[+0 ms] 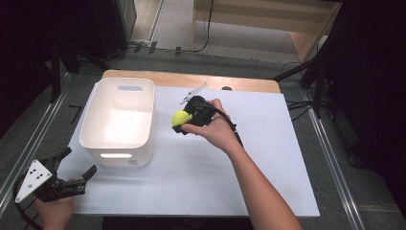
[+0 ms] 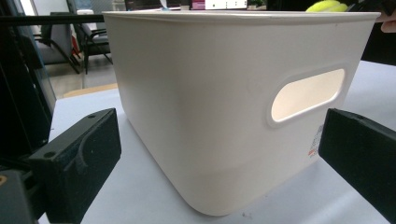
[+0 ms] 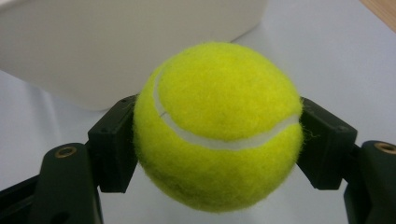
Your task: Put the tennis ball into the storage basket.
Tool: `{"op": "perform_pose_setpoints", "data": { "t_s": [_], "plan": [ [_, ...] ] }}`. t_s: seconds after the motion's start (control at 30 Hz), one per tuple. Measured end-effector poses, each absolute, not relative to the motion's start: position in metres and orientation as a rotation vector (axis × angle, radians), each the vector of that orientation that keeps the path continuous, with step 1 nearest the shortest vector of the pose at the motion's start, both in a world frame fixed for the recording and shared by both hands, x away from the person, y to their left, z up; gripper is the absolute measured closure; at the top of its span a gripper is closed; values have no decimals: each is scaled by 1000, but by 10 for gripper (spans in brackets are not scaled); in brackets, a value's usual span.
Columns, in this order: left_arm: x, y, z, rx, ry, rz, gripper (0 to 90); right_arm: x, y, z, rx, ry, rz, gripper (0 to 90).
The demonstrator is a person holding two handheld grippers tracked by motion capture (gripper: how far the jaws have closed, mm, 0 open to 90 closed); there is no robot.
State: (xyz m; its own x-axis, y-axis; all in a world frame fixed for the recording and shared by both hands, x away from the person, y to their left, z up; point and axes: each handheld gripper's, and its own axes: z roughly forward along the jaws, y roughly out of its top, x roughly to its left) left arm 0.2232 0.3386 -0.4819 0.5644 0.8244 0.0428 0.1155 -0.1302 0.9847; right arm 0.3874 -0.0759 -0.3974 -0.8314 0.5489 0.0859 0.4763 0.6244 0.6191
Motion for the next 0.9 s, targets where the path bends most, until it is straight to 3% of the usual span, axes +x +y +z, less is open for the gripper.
{"op": "perform_pose_setpoints", "data": {
  "t_s": [0.9],
  "plan": [
    [223,338,-482,1600,812,737,0,376,-54,-373,740,2746,1056,242]
  ]
}}
